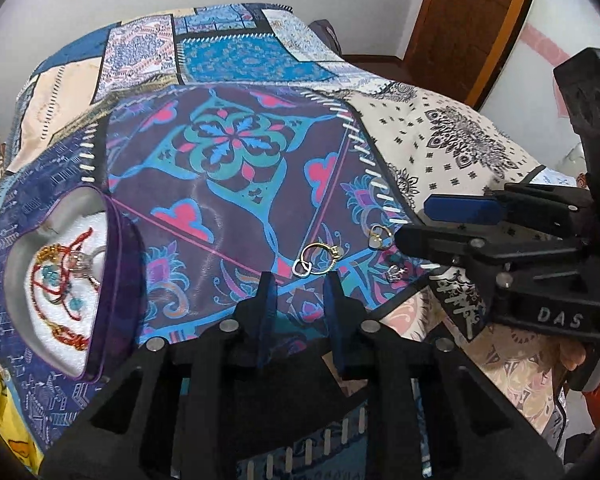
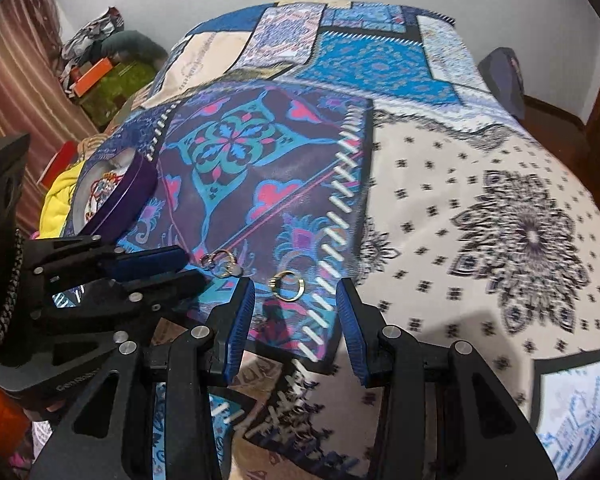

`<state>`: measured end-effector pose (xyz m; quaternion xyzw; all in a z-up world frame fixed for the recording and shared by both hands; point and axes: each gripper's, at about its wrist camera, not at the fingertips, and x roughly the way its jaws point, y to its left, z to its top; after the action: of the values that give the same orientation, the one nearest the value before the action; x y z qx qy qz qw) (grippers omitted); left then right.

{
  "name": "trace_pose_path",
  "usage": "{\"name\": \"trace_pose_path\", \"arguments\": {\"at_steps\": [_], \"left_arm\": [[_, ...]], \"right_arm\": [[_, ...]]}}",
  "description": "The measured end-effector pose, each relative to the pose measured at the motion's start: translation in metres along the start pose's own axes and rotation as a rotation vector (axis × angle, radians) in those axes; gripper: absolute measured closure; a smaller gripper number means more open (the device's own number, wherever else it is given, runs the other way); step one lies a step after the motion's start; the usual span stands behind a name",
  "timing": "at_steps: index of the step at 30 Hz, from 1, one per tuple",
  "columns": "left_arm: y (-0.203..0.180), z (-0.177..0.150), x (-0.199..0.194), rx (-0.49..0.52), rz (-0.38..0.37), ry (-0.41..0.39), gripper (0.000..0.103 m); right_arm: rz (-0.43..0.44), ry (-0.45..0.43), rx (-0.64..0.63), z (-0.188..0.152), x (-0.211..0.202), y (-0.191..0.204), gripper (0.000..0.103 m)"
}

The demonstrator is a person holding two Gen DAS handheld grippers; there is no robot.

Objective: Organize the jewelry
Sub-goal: 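Grasp a gold ring with the left tool while the right tool moves toward other rings, then carry the gold ring toward the heart tin with the left tool while the right tool reaches for gold rings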

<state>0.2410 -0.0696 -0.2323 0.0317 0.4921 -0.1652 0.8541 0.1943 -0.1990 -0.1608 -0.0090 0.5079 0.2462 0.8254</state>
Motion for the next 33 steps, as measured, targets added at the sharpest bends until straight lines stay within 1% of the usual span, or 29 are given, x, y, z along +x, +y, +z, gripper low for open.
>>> {"name": "trace_pose_path", "arguments": {"at_steps": [3,6,8,12,13,15,18,22,23,24,28,33], "left_arm": [[0.001,0.001,0.002,0.001,-0.001,0.001,0.082],[0.001,0.003,0.004,0.006,0.003,0.002,0.082],[0.0,0.004,0.006,0.012,0.006,0.003,0.083],[-0.001,0.003,0.007,0.02,0.015,0.0,0.087],[-0.001,0.004,0.008,0.02,0.014,0.0,0.092],[-0.001,0.005,0.01,0.014,-0.003,0.003,0.095],[-0.001,0.006,0.01,0.01,-0.01,0.004,0.095],[-0.005,0.004,0.006,0.021,0.018,-0.009,0.095],[-0.006,0.002,0.004,0.019,0.021,-0.012,0.095],[-0.006,0.001,0.002,0.014,0.024,-0.016,0.095],[-0.003,-0.003,-0.01,0.003,0.027,-0.037,0.095],[0.003,-0.006,-0.031,-0.013,0.053,-0.079,0.095]], "right_arm": [[0.0,0.012,-0.017,-0.001,0.007,0.005,0.066],[-0.006,0.028,-0.029,-0.001,0.013,0.007,0.074],[-0.006,0.027,-0.025,0.0,0.014,0.006,0.076],[-0.001,0.024,-0.004,-0.001,0.016,0.0,0.084],[0.0,0.023,-0.004,0.0,0.016,0.0,0.084],[-0.008,0.02,-0.017,0.001,0.017,0.003,0.084],[-0.022,0.012,-0.028,0.0,0.017,0.005,0.084],[-0.016,0.004,-0.011,0.0,0.012,0.004,0.085],[-0.011,-0.001,-0.003,0.001,0.009,0.002,0.09],[-0.007,0.0,0.001,0.001,0.007,0.002,0.099],[-0.017,-0.027,0.003,0.005,-0.004,0.002,0.099],[-0.033,-0.053,-0.028,0.008,-0.014,0.007,0.099]]}}
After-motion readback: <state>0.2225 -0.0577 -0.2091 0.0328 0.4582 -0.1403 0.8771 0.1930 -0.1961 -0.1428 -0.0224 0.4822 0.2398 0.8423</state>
